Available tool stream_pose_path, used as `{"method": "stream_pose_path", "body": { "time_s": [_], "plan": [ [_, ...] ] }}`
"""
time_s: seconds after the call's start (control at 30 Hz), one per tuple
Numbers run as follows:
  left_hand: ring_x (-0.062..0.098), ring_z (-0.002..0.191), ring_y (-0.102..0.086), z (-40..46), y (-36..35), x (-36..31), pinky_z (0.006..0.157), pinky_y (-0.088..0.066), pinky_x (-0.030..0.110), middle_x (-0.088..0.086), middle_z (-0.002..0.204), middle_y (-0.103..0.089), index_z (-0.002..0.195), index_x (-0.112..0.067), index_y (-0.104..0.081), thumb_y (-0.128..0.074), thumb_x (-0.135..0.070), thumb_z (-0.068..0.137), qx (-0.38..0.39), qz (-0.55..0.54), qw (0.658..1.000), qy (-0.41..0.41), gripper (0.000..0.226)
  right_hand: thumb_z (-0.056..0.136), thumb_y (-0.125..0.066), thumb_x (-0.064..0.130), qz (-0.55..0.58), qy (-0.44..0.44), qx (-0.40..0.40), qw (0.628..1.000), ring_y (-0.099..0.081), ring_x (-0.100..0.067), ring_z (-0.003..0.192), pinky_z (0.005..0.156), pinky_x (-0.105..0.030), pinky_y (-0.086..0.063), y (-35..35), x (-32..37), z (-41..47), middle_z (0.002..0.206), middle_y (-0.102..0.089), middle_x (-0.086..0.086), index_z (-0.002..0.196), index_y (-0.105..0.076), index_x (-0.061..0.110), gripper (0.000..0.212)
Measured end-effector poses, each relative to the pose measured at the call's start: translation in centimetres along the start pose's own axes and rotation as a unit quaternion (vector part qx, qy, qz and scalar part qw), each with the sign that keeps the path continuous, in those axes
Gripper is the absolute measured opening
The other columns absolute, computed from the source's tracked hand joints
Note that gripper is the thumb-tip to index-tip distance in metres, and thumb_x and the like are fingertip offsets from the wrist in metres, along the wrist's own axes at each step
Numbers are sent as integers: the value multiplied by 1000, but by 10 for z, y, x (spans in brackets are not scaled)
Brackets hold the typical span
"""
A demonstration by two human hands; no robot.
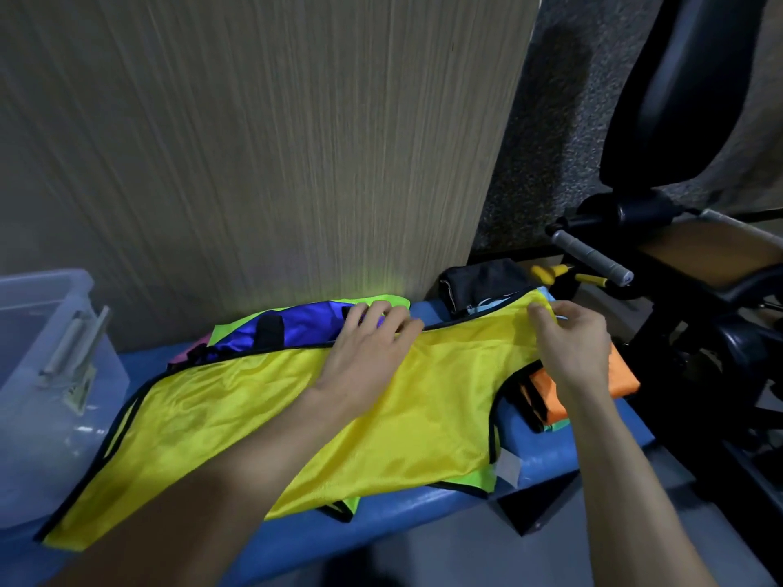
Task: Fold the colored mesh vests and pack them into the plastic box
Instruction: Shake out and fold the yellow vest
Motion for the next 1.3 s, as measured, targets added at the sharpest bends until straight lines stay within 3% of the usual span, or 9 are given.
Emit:
{"method": "stream_pose_path", "body": {
  "time_s": [0.1,0.17,0.33,0.5,0.7,0.83,1.0,1.17,1.3],
  "plan": [
    [25,94,-54,-37,4,-10,72,-50,38,1,106,-57,114,-19,-66,-72,-3,75,-35,-15,999,-24,42,97,-65,34,-6,6,-3,1000,-61,-34,83,83,-43,-50,-1,3,1,93,-71,-26,98,-70,14,20],
    [24,90,-55,-55,2,2,70,-52,38,-1,102,-59,110,-19,-68,-79,-12,76,-19,-11,1000,19,36,98,-64,34,-9,11,0,1000,-64,-37,86,82,-43,-50,-3,5,0,94,-71,-27,102,-71,12,23],
    [26,111,-54,-75,-1,32,90,-49,42,0,124,-60,127,-21,-65,-70,-32,91,4,-6,998,60,38,98,-64,33,-16,24,3,1000,-66,-39,92,83,-46,-51,-7,8,-3,93,-71,-28,98,-67,18,16],
    [24,140,-32,-74,-17,43,115,-30,45,-3,155,-35,134,-34,-51,-47,-51,94,90,-85,990,65,44,98,-63,35,-2,15,-2,1000,-67,-29,96,86,-42,-52,-9,2,-3,91,-71,-11,103,-72,7,30],
    [21,132,-38,-65,-28,50,109,-31,42,-6,151,-34,155,-31,-31,-42,-58,93,119,-87,986,77,68,85,-58,52,25,-9,-6,1000,-62,-23,93,90,-44,-52,-8,-9,1,95,-70,-6,104,-72,6,52],
    [25,133,-35,-61,-23,41,110,-27,47,-1,151,-35,159,-30,-25,-31,-68,95,132,-41,988,61,75,96,-62,36,29,5,-10,1000,-60,-21,86,82,-41,-49,-8,0,1,87,-68,-5,96,-71,6,31],
    [30,149,-18,-72,-8,24,122,-11,54,1,164,-22,158,-36,-26,-26,-68,99,126,-78,988,37,68,94,-65,40,49,33,-11,998,-59,-14,76,75,-37,-46,-15,23,-2,74,-65,6,86,-72,17,25],
    [30,157,12,-114,-26,-15,122,12,59,3,171,4,163,-34,-6,-17,-75,100,179,-69,979,-71,76,95,-67,34,82,75,7,994,-62,-8,72,71,-30,-46,-28,63,-19,75,-69,6,90,-73,15,20],
    [19,157,-3,-117,18,13,127,0,42,-7,169,-12,160,-38,-20,-26,-64,105,86,-182,979,-18,61,90,-67,44,83,105,24,991,-67,-13,79,74,-39,-53,-42,95,-38,82,-73,2,93,-73,19,26]
  ]
}}
Point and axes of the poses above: each hand's wrist, its own z-axis towards the middle knuckle, its own y-axis out of the back of the hand, x = y × z, the point moved 8 cm from there along z, towards the middle knuckle
